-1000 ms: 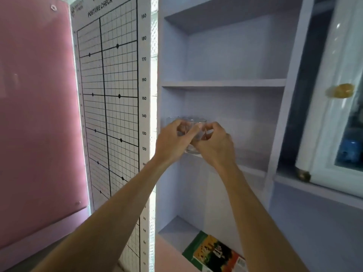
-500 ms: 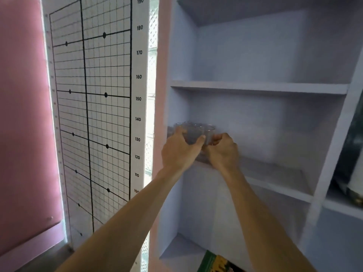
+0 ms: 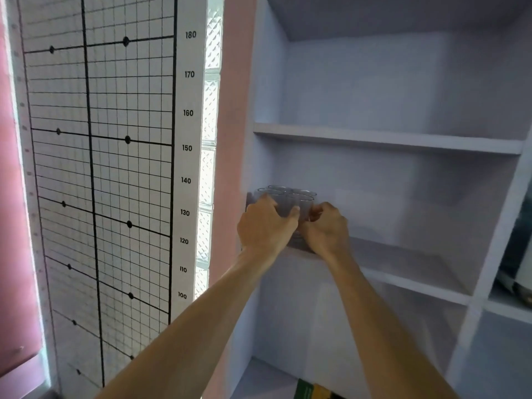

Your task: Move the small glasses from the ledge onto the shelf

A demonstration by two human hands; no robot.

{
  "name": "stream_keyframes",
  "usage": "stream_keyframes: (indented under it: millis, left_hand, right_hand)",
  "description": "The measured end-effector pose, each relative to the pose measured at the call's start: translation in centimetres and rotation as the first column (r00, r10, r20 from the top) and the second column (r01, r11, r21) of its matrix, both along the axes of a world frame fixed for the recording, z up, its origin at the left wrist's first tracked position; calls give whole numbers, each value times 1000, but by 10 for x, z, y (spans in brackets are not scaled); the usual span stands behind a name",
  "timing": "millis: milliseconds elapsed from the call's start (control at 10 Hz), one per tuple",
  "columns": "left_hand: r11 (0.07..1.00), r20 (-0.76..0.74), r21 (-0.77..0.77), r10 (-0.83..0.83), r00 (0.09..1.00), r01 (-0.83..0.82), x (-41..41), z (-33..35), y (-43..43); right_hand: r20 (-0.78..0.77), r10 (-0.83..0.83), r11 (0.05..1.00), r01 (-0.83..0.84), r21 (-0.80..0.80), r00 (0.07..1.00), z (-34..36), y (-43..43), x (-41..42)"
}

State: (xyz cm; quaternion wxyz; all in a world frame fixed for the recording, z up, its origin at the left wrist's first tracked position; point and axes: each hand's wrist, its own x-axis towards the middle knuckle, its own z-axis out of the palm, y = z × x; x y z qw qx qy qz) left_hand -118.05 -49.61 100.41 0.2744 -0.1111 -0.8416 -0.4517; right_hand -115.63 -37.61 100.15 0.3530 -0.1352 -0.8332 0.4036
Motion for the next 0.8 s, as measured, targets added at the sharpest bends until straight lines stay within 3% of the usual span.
stream_keyframes:
  millis: [500,800]
  left_hand:
    - [992,-1,47,-117,993,117,-13,-5,-11]
    - [962,-44,193,-190,981,195,8,-8,-16]
  right_hand:
    - [-15,-25,1000,25,2,1000,-4,-12,2]
    - [-74,-106,994,105,-18,992,-13,-21,35]
